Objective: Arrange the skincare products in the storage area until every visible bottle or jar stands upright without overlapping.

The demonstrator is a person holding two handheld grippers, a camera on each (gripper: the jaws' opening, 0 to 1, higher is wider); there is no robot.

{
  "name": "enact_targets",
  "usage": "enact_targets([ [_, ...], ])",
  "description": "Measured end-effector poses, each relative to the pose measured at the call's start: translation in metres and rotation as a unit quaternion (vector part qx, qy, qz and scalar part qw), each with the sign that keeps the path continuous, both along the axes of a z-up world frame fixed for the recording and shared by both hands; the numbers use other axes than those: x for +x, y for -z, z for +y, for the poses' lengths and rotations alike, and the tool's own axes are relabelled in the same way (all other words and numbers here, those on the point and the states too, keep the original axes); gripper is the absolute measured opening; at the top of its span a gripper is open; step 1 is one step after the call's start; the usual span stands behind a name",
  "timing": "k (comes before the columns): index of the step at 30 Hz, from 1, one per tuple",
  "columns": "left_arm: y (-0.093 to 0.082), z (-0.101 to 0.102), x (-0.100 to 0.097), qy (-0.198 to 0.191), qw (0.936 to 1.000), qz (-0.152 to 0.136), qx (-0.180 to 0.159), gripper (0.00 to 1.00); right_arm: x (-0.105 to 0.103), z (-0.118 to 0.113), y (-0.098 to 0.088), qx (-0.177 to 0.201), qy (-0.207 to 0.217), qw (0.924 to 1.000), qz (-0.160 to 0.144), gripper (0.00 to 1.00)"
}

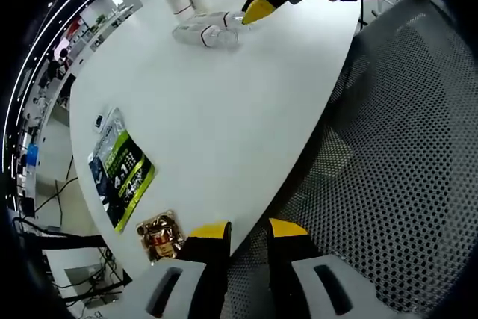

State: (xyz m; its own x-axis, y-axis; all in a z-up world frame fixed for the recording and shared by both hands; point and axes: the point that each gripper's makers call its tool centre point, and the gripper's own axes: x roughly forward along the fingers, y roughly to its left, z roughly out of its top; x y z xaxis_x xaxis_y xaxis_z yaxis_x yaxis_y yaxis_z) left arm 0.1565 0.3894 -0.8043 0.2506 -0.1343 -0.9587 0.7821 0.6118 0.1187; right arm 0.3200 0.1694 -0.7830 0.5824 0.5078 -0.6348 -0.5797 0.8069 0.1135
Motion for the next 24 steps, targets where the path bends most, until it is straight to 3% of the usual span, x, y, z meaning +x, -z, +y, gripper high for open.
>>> enact_targets([
  [8,-0.001,0.0,0.002,-0.001,1.0,-0.004,-0.002,0.2,0.007,0.0,0.011,-0.014,0.003,0.9999,0.007,0.3],
  [13,-0.003,-0.002,0.003,-0.008,0.9999,-0.009,-0.012,0.2,0.01,-0.002,0.009,-0.028,-0.001,0.9996,0.002,0.2],
  [19,-0.003,-0.003,0.003,-0.006,0.9998,-0.008,-0.016,0.2,0.003,-0.006,0.007,0.0,0.005,0.9996,0.029,0.17],
  [24,-0.002,-0.004,0.004,-0.005,0.9998,-0.007,-0.018,0.2,0.001,-0.012,-0.007,0.046,0.025,0.9978,0.04,0.17],
])
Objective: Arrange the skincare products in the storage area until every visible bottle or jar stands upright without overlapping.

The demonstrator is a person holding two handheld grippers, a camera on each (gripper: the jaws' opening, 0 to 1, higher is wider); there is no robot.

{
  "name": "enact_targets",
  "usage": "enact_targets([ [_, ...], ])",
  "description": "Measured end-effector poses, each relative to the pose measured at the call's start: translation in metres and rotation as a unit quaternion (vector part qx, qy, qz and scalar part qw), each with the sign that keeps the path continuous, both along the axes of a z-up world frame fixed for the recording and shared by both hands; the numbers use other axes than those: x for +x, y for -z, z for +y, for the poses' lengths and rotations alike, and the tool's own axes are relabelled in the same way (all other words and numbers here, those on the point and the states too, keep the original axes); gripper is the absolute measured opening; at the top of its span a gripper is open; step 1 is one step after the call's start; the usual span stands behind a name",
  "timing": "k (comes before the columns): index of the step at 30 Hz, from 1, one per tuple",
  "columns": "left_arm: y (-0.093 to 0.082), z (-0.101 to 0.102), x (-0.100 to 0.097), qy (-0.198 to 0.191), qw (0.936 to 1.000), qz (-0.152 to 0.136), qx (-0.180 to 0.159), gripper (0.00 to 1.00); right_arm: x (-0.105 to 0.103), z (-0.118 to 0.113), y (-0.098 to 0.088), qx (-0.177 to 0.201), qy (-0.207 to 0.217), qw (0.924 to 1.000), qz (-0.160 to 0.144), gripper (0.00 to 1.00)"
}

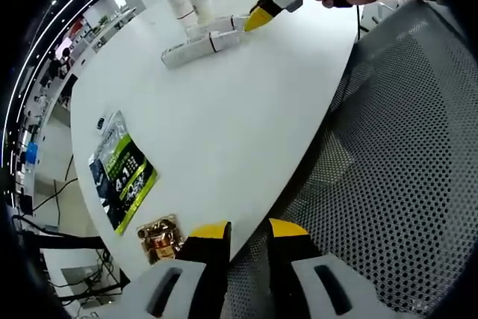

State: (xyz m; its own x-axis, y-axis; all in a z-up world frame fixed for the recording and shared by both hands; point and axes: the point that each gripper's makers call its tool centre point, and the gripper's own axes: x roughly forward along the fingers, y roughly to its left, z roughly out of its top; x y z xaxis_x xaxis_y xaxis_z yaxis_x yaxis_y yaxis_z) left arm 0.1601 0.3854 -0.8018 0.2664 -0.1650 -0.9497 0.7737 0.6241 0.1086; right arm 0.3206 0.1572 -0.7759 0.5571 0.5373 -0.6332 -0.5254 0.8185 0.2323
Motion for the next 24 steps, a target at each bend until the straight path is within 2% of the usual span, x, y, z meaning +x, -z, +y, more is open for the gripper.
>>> enact_targets([
  [1,-0.001,-0.001,0.001,0.0,1.0,-0.003,-0.003,0.2,0.0,0.0,-0.002,0.01,0.004,0.9999,0.003,0.17],
  [2,-0.006,-0.008,0.007,0.003,0.9995,-0.023,-0.023,0.2,-0.002,-0.002,-0.008,0.038,0.021,0.9989,0.014,0.17],
  [4,-0.01,-0.012,0.008,-0.003,0.999,-0.028,-0.036,0.2,-0.004,-0.007,-0.016,0.064,0.039,0.997,0.017,0.16],
  [7,-0.01,-0.013,0.009,-0.001,0.9987,-0.032,-0.041,0.2,-0.012,-0.013,-0.028,0.126,0.07,0.989,0.032,0.16],
  [10,-0.012,-0.016,0.01,-0.007,0.9979,-0.034,-0.055,0.2,-0.023,-0.008,-0.044,0.157,0.064,0.9851,0.025,0.16],
  [11,-0.015,-0.022,0.011,-0.017,0.9963,-0.035,-0.076,0.2,-0.028,-0.002,-0.052,0.177,0.059,0.9822,0.023,0.16],
  [12,-0.018,-0.028,0.011,-0.027,0.9939,-0.035,-0.101,0.21,-0.032,-0.001,-0.053,0.176,0.057,0.9825,0.025,0.16],
  [15,-0.039,-0.046,0.014,-0.052,0.9823,-0.029,-0.177,0.24,-0.044,0.012,-0.072,0.198,0.026,0.9799,0.005,0.17],
  [16,-0.044,-0.05,0.014,-0.061,0.9778,-0.023,-0.199,0.23,-0.051,0.021,-0.085,0.216,0.001,0.9764,-0.005,0.17],
  [19,-0.062,-0.057,0.021,-0.079,0.9663,-0.032,-0.243,0.25,-0.065,0.033,-0.102,0.217,-0.042,0.9749,-0.03,0.17],
  [21,-0.073,-0.055,0.029,-0.109,0.9568,-0.039,-0.266,0.25,-0.07,0.042,-0.11,0.208,-0.072,0.974,-0.053,0.17],
  [23,-0.089,-0.06,0.038,-0.133,0.9423,-0.055,-0.302,0.25,-0.075,0.049,-0.114,0.194,-0.098,0.9737,-0.068,0.17],
  [24,-0.099,-0.064,0.044,-0.143,0.9314,-0.066,-0.328,0.25,-0.078,0.053,-0.117,0.189,-0.113,0.9724,-0.077,0.17],
])
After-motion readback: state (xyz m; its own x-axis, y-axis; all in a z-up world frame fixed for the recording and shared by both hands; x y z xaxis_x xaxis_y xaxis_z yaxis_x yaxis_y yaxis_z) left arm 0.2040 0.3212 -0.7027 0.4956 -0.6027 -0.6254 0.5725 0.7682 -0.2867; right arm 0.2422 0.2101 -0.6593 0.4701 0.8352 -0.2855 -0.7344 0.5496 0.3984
